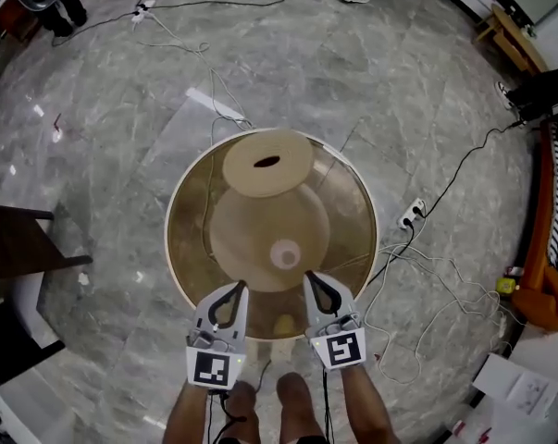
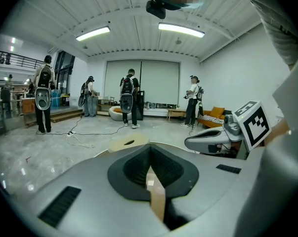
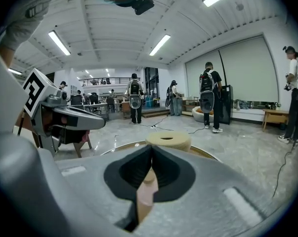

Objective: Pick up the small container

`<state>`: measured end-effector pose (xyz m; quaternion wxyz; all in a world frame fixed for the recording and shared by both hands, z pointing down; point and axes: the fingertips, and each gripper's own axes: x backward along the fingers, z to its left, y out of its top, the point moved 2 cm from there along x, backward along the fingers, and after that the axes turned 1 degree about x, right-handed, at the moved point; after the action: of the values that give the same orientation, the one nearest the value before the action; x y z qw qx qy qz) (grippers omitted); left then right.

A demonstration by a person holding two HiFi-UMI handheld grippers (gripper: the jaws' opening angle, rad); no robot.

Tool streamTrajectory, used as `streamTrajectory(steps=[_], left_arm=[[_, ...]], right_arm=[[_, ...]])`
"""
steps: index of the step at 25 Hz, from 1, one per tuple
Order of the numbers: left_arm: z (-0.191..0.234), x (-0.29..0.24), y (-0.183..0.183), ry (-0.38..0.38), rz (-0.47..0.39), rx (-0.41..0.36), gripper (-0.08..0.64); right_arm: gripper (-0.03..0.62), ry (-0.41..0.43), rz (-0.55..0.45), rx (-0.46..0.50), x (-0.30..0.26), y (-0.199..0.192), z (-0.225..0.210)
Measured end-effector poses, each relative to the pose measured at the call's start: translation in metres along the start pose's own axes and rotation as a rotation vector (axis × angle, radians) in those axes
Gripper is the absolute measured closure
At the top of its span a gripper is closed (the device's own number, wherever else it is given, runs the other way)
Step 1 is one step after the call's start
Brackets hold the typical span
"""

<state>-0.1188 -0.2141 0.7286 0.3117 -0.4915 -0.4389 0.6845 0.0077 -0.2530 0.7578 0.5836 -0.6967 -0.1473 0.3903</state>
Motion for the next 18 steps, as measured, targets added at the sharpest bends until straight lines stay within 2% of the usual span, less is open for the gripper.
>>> streamTrajectory(steps=[2,3,5,8,18], left_arm=[[0.005,-0.007,-0.008,0.011,0.006,0.009,0.545],[0.006,-0.009,-0.012,0.015,0.008,0.012,0.545],[0.011,-0.012,-0.02,0.022,0.015,0.017,0.545],[0.019,-0.017,-0.032,0.032,0.028,0.032,0.545],[0.031,-0.026,-0.066,0.051,0.058,0.06,0.545]], right_arm=[[0.565,0.027,0.02,-0.01,-0.011,-0.013,0.001],[0.474,0.039,0.03,-0.016,-0.015,-0.019,0.002],[0.467,0.05,0.046,-0.02,-0.025,-0.031,0.004],[0.416,0.064,0.073,-0.01,-0.042,-0.048,0.006],[0.41,0.088,0.085,0.009,-0.078,-0.089,0.011]])
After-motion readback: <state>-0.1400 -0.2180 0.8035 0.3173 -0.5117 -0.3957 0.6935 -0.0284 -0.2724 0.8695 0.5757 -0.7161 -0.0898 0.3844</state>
